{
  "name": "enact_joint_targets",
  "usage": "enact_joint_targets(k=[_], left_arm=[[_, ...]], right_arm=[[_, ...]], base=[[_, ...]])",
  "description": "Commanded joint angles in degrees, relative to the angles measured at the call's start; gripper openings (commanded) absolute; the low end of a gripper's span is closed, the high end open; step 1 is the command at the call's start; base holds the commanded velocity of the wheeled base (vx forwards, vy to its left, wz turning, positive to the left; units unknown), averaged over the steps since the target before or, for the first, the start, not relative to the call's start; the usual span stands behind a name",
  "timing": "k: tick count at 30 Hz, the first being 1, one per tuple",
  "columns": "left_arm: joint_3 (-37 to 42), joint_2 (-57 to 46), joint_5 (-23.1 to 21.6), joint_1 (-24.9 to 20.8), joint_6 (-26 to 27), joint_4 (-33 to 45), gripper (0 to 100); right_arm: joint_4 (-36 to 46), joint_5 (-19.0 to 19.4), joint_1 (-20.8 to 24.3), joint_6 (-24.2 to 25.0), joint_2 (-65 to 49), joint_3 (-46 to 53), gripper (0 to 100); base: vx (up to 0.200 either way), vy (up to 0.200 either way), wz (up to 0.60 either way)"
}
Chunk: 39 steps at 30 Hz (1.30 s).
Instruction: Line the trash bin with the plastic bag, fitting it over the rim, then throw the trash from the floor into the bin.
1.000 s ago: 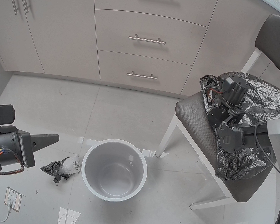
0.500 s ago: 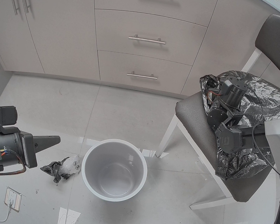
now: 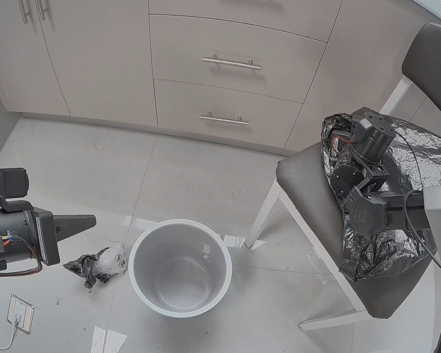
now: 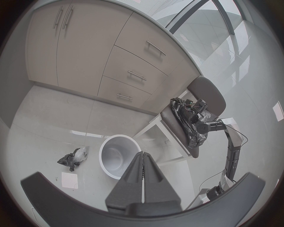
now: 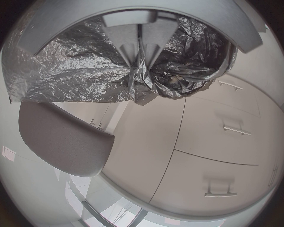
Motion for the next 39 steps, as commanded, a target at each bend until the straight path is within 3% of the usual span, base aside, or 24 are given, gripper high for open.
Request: enact_joint_targets(k=[1, 6, 8, 9, 10, 12, 13, 15, 17, 18, 19, 20, 24, 25, 27, 31, 33, 34, 35, 39], left_arm=[[0.01, 0.01, 0.00, 0.03, -0.01, 0.00, 0], [0.01, -0.07, 0.00, 0.03, -0.01, 0.00, 0], [0.01, -0.07, 0.00, 0.03, -0.01, 0.00, 0], [0.10, -0.07, 0.09, 0.03, -0.01, 0.00, 0], [0.10, -0.07, 0.09, 0.03, -0.01, 0.00, 0], [0.10, -0.16, 0.00, 0.03, -0.01, 0.00, 0], [0.10, -0.16, 0.09, 0.03, -0.01, 0.00, 0], [0.10, -0.25, 0.00, 0.03, -0.01, 0.00, 0], [0.10, -0.34, 0.00, 0.03, -0.01, 0.00, 0], [0.10, -0.34, 0.00, 0.03, -0.01, 0.00, 0], [0.19, -0.25, 0.00, 0.03, -0.01, 0.00, 0], [0.19, -0.16, 0.00, 0.03, -0.01, 0.00, 0], [0.54, -0.43, 0.00, 0.03, 0.08, -0.53, 0], [0.72, -0.34, 0.00, -0.06, 0.08, -1.23, 0], [1.24, -0.25, 0.00, -0.06, 0.08, -2.03, 0], [2.03, 0.19, 0.00, -0.06, 0.08, -3.43, 0], [2.30, 0.54, 0.00, -0.14, 0.08, -3.87, 0], [2.30, 0.54, 0.00, -0.14, 0.08, -3.87, 0], [2.39, 0.98, -0.08, -0.14, 0.17, -3.87, 0], [2.47, 1.60, -0.17, -0.32, -0.01, -3.87, 0]], right_arm=[[0.40, 0.26, -2.26, 1.57, -0.73, -3.06, 0], [2.68, 0.43, -5.34, 3.94, -1.43, -5.43, 0], [8.83, 0.96, -5.52, 8.51, -3.63, -5.69, 0], [14.81, 3.42, -5.34, 13.43, -5.30, -5.87, 0], [14.81, 3.42, -5.34, 13.43, -5.30, -5.87, 0], [30.63, 13.62, -4.37, 26.79, -9.87, -6.57, 0], [31.42, 14.23, -4.29, 27.41, -10.04, -6.57, 0], [42.06, 24.96, -3.67, 38.75, -13.47, -7.80, 0], [51.02, 39.55, -4.29, 51.31, -16.64, -9.47, 0], [51.46, 40.78, -4.37, 52.02, -16.81, -9.47, 0], [55.59, 53.43, -6.04, 59.58, -18.48, -9.73, 0], [56.29, 58.79, -7.45, 62.74, -19.01, -9.47, 0], [56.12, 71.98, -11.23, 73.90, -20.77, -7.27, 0], [55.94, 77.34, -12.46, 77.59, -21.38, -5.96, 0], [55.68, 83.67, -14.22, 79.18, -22.35, -2.88, 0], [50.76, 86.48, -14.92, 78.82, -23.67, 3.80, 0], [43.64, 90.43, -14.66, 75.84, -25.69, 11.53, 0], [43.64, 90.43, -14.66, 75.84, -25.69, 11.53, 0], [38.89, 94.30, -14.48, 72.50, -27.97, 16.98, 0], [35.90, 94.48, -10.53, 72.06, -32.90, 21.11, 0]], base=[[0.000, 0.000, 0.00], [0.000, 0.000, 0.00], [0.000, 0.000, 0.00], [0.000, 0.000, 0.00], [0.000, 0.000, 0.00], [0.000, 0.000, 0.00], [0.000, 0.000, 0.00], [0.000, 0.000, 0.00], [0.000, 0.000, 0.00], [0.000, 0.000, 0.00], [0.000, 0.000, 0.00], [0.000, 0.000, 0.00], [0.000, 0.000, 0.00], [0.000, 0.000, 0.00], [0.000, 0.000, 0.00], [0.000, 0.000, 0.00], [0.000, 0.000, 0.00], [0.000, 0.000, 0.00], [0.000, 0.000, 0.00], [0.000, 0.000, 0.00]])
